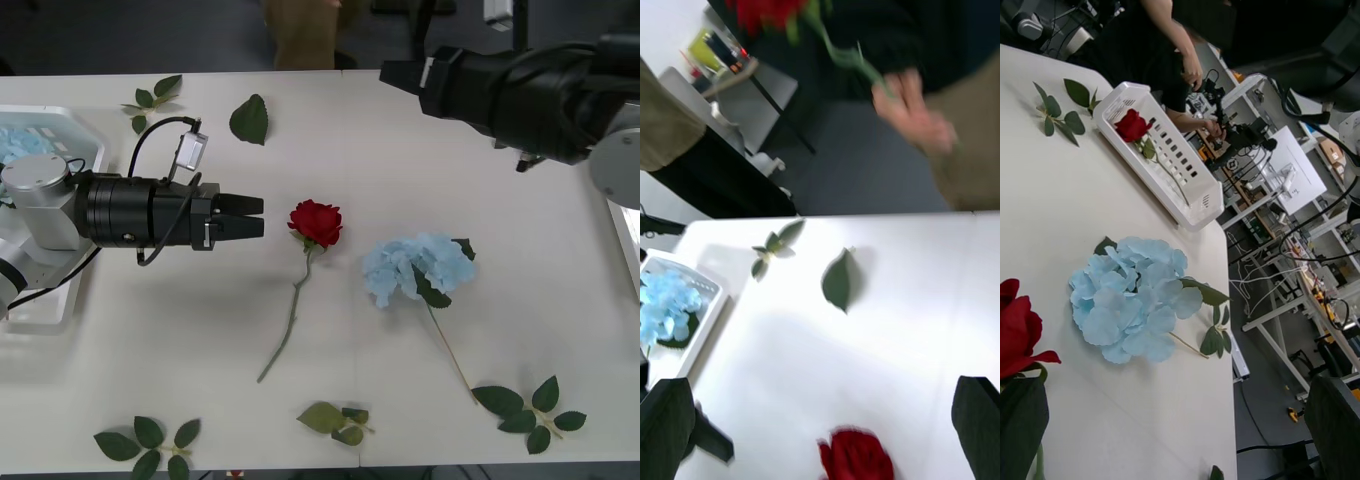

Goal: Place the red flowers into the right box and the blue flowers into the left box. If a person shows an open palm, hand one flower to the person first, then continue sorting.

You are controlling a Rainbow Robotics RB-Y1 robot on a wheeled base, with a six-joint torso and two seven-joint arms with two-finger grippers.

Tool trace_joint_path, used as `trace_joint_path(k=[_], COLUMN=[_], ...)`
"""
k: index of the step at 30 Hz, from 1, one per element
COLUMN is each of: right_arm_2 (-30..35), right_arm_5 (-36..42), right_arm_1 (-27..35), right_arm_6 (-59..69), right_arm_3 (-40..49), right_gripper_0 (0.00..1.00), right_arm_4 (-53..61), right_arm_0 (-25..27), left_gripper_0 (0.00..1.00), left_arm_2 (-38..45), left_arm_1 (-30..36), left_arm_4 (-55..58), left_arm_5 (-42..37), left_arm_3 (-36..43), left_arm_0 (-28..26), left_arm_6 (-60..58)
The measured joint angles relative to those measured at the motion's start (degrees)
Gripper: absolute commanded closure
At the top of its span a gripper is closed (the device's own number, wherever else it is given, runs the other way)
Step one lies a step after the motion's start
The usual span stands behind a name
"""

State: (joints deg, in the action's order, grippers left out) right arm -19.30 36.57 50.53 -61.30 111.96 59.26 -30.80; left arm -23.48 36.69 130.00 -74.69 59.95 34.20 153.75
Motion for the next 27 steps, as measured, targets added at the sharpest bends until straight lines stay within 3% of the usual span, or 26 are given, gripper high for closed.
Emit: trace_joint_path(k=[2, 5, 9, 12, 15, 19, 22, 24, 27], right_arm_2=[2.7, 11.7, 23.5, 27.0, 26.5, 22.9, 16.2, 10.2, 2.2], right_arm_5=[3.6, 17.4, 25.2, 27.6, 25.9, 17.4, 8.4, 2.0, -1.7], right_arm_1=[3.1, 6.7, 7.7, 7.7, 7.7, 7.7, 7.7, 7.9, 8.6], right_arm_6=[0.0, -1.0, -9.7, -20.1, -26.8, -29.0, -34.6, -38.9, -40.6], right_arm_3=[1.6, 6.1, 10.2, 10.4, 10.1, 9.0, 6.9, 5.1, 2.4], right_gripper_0=[0.0, 0.0, 0.0, 0.0, 0.0, 0.0, 0.0, 0.0, 0.0], right_arm_4=[4.1, 10.5, 14.4, 15.4, 15.4, 15.4, 14.2, 11.2, 8.0], right_arm_0=[3.4, 11.1, 21.7, 28.0, 32.5, 36.6, 37.6, 37.6, 37.1], left_gripper_0=[0.0, 0.0, 0.0, 0.0, 0.0, 0.0, 0.0, 0.0, 0.0], left_arm_2=[0.0, 0.0, 0.0, 0.0, 0.0, 0.0, 0.0, 0.0, -0.1], left_arm_1=[0.0, 0.0, 0.9, 2.9, 4.9, 6.0, 6.0, 6.0, 5.9], left_arm_4=[0.1, 0.1, -3.1, -10.7, -19.3, -31.3, -42.6, -50.1, -56.3], left_arm_5=[0.0, 0.1, 4.2, 9.0, 11.5, 11.7, 10.9, 8.7, 4.9], left_arm_3=[0.0, 0.0, 2.6, 9.4, 16.5, 23.7, 28.2, 31.2, 34.3], left_arm_0=[0.0, 0.4, 1.4, 1.6, 1.7, 1.8, 1.9, 1.9, 1.9], left_arm_6=[0.0, 0.0, 0.0, -1.2, -14.2, -48.8, -68.3, -74.2, -74.8])
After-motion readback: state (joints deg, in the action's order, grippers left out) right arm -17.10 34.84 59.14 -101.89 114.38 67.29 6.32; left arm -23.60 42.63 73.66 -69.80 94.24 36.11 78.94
